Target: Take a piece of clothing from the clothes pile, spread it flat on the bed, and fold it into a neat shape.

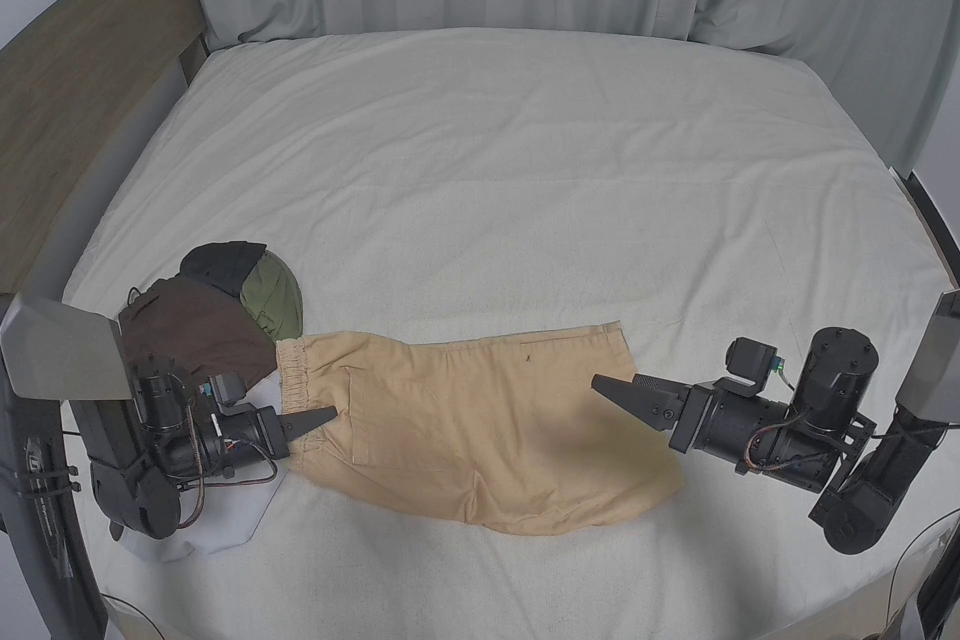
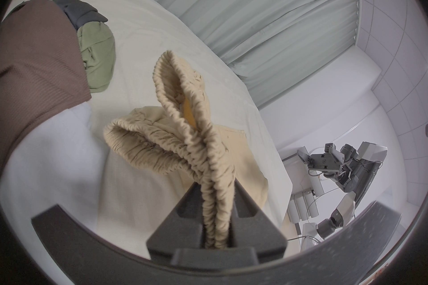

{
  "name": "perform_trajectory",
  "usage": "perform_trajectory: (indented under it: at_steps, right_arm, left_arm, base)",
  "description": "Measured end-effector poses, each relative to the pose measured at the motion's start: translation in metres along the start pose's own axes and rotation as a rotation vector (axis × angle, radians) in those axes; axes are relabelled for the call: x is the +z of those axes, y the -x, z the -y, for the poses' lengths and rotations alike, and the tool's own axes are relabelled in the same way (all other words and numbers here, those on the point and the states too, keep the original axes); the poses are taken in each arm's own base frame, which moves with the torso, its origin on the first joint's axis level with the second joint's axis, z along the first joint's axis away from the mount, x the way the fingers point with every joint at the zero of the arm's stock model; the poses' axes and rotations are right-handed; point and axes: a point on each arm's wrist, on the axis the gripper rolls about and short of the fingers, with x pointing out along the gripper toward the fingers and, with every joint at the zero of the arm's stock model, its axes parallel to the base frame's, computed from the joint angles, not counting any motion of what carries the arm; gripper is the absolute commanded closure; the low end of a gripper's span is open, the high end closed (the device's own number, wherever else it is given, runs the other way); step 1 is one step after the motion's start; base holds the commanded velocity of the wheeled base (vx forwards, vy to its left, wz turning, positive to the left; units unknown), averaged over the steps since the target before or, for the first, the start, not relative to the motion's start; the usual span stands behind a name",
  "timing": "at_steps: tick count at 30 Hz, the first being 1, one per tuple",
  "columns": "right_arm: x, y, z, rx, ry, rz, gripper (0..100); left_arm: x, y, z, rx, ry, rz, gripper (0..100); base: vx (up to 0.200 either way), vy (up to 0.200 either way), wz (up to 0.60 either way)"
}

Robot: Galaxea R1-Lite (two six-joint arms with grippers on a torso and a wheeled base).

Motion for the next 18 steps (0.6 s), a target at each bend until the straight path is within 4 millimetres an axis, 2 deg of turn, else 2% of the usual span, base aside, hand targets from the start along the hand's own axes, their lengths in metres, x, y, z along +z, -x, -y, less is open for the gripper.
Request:
perform_trajectory:
  at_steps: [18]
  right_arm:
    - [0.005,0.004,-0.001,-0.001,0.017,0.02,0]
  left_arm:
    - [0.001,-0.02,0.023,-0.004,-0.049,0.02,100]
  base:
    - [0.0,0.0,0.0]
